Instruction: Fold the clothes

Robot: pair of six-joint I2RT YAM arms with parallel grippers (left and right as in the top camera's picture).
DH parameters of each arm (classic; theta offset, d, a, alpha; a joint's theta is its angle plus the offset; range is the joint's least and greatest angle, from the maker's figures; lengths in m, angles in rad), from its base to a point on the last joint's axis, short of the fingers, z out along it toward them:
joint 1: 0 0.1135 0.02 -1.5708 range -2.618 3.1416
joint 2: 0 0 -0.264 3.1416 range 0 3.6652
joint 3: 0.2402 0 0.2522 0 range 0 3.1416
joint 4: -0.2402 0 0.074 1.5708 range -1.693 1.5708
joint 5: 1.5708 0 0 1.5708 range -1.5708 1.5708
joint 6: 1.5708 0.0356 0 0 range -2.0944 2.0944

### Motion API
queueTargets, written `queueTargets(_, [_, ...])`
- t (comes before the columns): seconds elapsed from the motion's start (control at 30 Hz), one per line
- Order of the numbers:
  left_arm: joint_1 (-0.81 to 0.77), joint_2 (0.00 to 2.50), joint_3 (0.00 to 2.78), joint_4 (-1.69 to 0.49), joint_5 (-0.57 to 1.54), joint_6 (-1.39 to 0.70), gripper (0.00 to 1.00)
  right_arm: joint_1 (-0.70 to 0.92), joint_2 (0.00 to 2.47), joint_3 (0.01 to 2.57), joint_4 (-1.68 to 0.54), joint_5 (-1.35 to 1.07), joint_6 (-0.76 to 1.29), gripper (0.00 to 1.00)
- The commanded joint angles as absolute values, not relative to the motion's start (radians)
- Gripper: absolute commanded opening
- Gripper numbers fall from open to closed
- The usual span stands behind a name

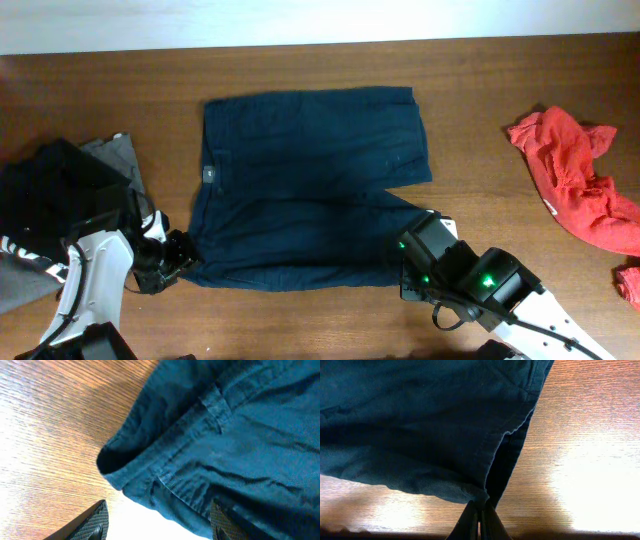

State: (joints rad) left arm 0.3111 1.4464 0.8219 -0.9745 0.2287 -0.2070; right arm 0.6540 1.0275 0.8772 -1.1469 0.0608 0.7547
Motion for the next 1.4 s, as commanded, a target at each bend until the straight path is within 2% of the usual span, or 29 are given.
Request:
queueTargets(0.0, [0.315,1.451,0.791,-0.956,0.194,-0.263,0.64,0.648,1.029,0.891,-1.145,0.091,0.765,0.04])
queueTargets(0.33, [0.315,1.550,0.784,-0.908,0.160,-0.285,0.44,0.648,1.029,0.891,-1.145,0.091,0.765,0.04])
queueTargets(0.53, [0.315,1.626,0.784,-0.894,0.151,-0.284,0.41,0.648,1.029,0.891,-1.137,0.091,0.765,0.04])
queueTargets(0.73, [0.315,1.647,0.787,-0.875,0.154,-0.259,0.22,0.648,1.029,0.891,-1.134,0.091,0.765,0.04])
queueTargets(0.8, [0.315,1.645,0.805,-0.882,0.165,-0.204,0.04,0.648,1.029,0.891,-1.133,0.092,0.765,0.04])
queueTargets(0.83, [0.315,1.643,0.818,-0.896,0.165,-0.189,0.00,0.647,1.029,0.892,-1.133,0.093,0.765,0.04])
queueTargets(1.13, [0.315,1.499,1.005,-1.130,0.163,-0.080,0.00,0.648,1.027,0.931,-1.154,0.104,0.765,0.04])
queueTargets(1.37, [0.315,1.343,1.128,-1.285,0.157,-0.073,0.00,0.648,1.028,1.133,-1.298,0.106,0.765,0.04])
